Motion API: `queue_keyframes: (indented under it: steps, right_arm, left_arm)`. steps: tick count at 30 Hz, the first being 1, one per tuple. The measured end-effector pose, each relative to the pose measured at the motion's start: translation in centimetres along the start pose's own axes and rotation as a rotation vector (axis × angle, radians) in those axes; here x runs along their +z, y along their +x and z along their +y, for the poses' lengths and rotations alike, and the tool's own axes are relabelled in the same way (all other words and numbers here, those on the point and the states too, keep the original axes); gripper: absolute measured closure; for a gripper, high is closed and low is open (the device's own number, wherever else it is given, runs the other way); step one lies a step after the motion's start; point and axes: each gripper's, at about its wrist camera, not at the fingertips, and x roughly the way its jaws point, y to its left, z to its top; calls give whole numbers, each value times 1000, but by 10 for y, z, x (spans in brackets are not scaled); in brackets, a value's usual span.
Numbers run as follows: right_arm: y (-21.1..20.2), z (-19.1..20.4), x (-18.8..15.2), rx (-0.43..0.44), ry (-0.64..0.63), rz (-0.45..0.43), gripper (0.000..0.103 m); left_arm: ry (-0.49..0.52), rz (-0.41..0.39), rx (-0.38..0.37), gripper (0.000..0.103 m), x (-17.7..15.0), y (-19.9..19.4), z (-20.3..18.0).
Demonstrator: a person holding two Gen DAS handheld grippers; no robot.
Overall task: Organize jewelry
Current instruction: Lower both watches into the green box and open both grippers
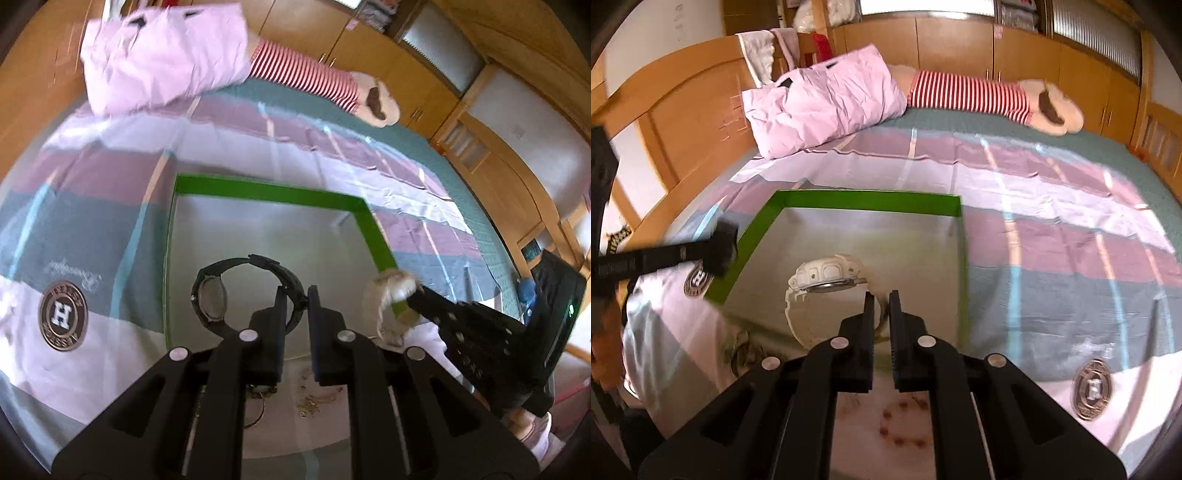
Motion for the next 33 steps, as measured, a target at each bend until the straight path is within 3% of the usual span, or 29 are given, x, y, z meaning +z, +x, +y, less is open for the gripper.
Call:
queue_keyframes:
  steps: [9, 11, 12, 13, 17, 19, 20, 21, 25, 28, 33]
  right_arm:
    - [50, -5, -6, -50, 26, 85, 91]
    - [46, -8, -6, -40, 34, 69, 80]
    - [42, -9, -5, -40, 41, 57, 63]
    - [35, -10, -5, -38, 51, 39, 54]
    - [-1, -15, -3, -14, 68, 1, 53]
    - [-24, -23, -10, -2, 77, -6, 40]
    - [-30, -26, -13, -2, 79, -5, 37]
    - [-36, -30, -19, -8, 82, 0, 33]
    - [-32, -40, -51, -73, 79, 94, 30]
    - [-12, -38, -68, -120, 61, 189, 30]
    - [4, -34, -76, -142, 58, 251, 30]
  left_arm:
    - [30, 77, 97, 88, -2, 43, 0]
    - [33, 90, 108, 80, -4, 49, 1]
    - [29, 93, 109, 74, -4, 50, 1]
    - [26, 94, 112, 71, -4, 49, 1]
    - [24, 76, 95, 62, -7, 29, -1]
    - [18, 59, 98, 46, -13, 13, -1]
    - [18, 52, 109, 43, -18, 5, -1]
    - [24, 52, 144, 36, -26, -4, -1]
    - [42, 53, 250, 21, -57, -18, 1]
    - [20, 112, 315, 16, -68, -7, 12]
    - [-119, 164, 379, 13, -65, -1, 47]
